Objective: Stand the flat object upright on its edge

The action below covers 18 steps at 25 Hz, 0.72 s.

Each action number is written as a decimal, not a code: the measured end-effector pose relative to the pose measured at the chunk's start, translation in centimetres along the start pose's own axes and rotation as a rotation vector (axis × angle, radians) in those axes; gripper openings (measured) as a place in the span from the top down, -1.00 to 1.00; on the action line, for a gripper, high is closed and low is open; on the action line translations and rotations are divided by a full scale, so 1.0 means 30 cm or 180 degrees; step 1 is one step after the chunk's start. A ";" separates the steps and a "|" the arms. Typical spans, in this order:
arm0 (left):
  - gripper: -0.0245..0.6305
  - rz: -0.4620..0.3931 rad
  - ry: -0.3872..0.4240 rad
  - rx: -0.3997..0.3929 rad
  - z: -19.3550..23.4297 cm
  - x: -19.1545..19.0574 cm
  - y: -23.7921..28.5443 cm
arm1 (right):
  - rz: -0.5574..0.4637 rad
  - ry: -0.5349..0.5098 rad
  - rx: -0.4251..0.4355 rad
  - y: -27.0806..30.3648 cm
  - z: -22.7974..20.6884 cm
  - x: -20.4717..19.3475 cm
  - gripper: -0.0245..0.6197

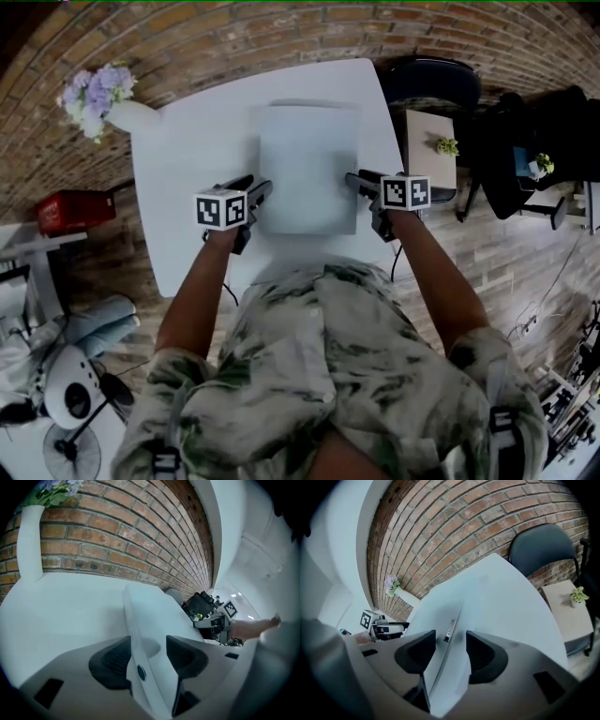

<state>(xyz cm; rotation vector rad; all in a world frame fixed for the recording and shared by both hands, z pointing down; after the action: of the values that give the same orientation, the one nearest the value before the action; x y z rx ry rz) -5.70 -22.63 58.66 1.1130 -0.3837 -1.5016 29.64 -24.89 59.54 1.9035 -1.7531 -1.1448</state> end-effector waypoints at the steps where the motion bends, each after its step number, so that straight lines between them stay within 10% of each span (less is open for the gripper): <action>1: 0.23 0.0022 -0.0021 -0.0012 0.004 0.006 0.011 | 0.0021 0.0007 0.0020 0.004 -0.004 0.005 0.24; 18: 0.22 0.0116 -0.0500 -0.0346 0.049 0.027 0.066 | 0.0196 0.0181 0.0147 0.027 -0.019 0.032 0.29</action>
<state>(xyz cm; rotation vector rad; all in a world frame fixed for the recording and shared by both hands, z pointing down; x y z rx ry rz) -5.63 -24.40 60.55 0.9015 -0.4227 -1.5639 29.42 -26.10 60.14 1.8756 -1.8091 -1.0271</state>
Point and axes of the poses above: the fingertips, and each gripper's own axes: y forward along the fingers, z to its left, x out of its top, the point moved 10 cm from there along -y, backward along the fingers, and after that the axes turned 10 degrees about z, right-handed, at the moved point
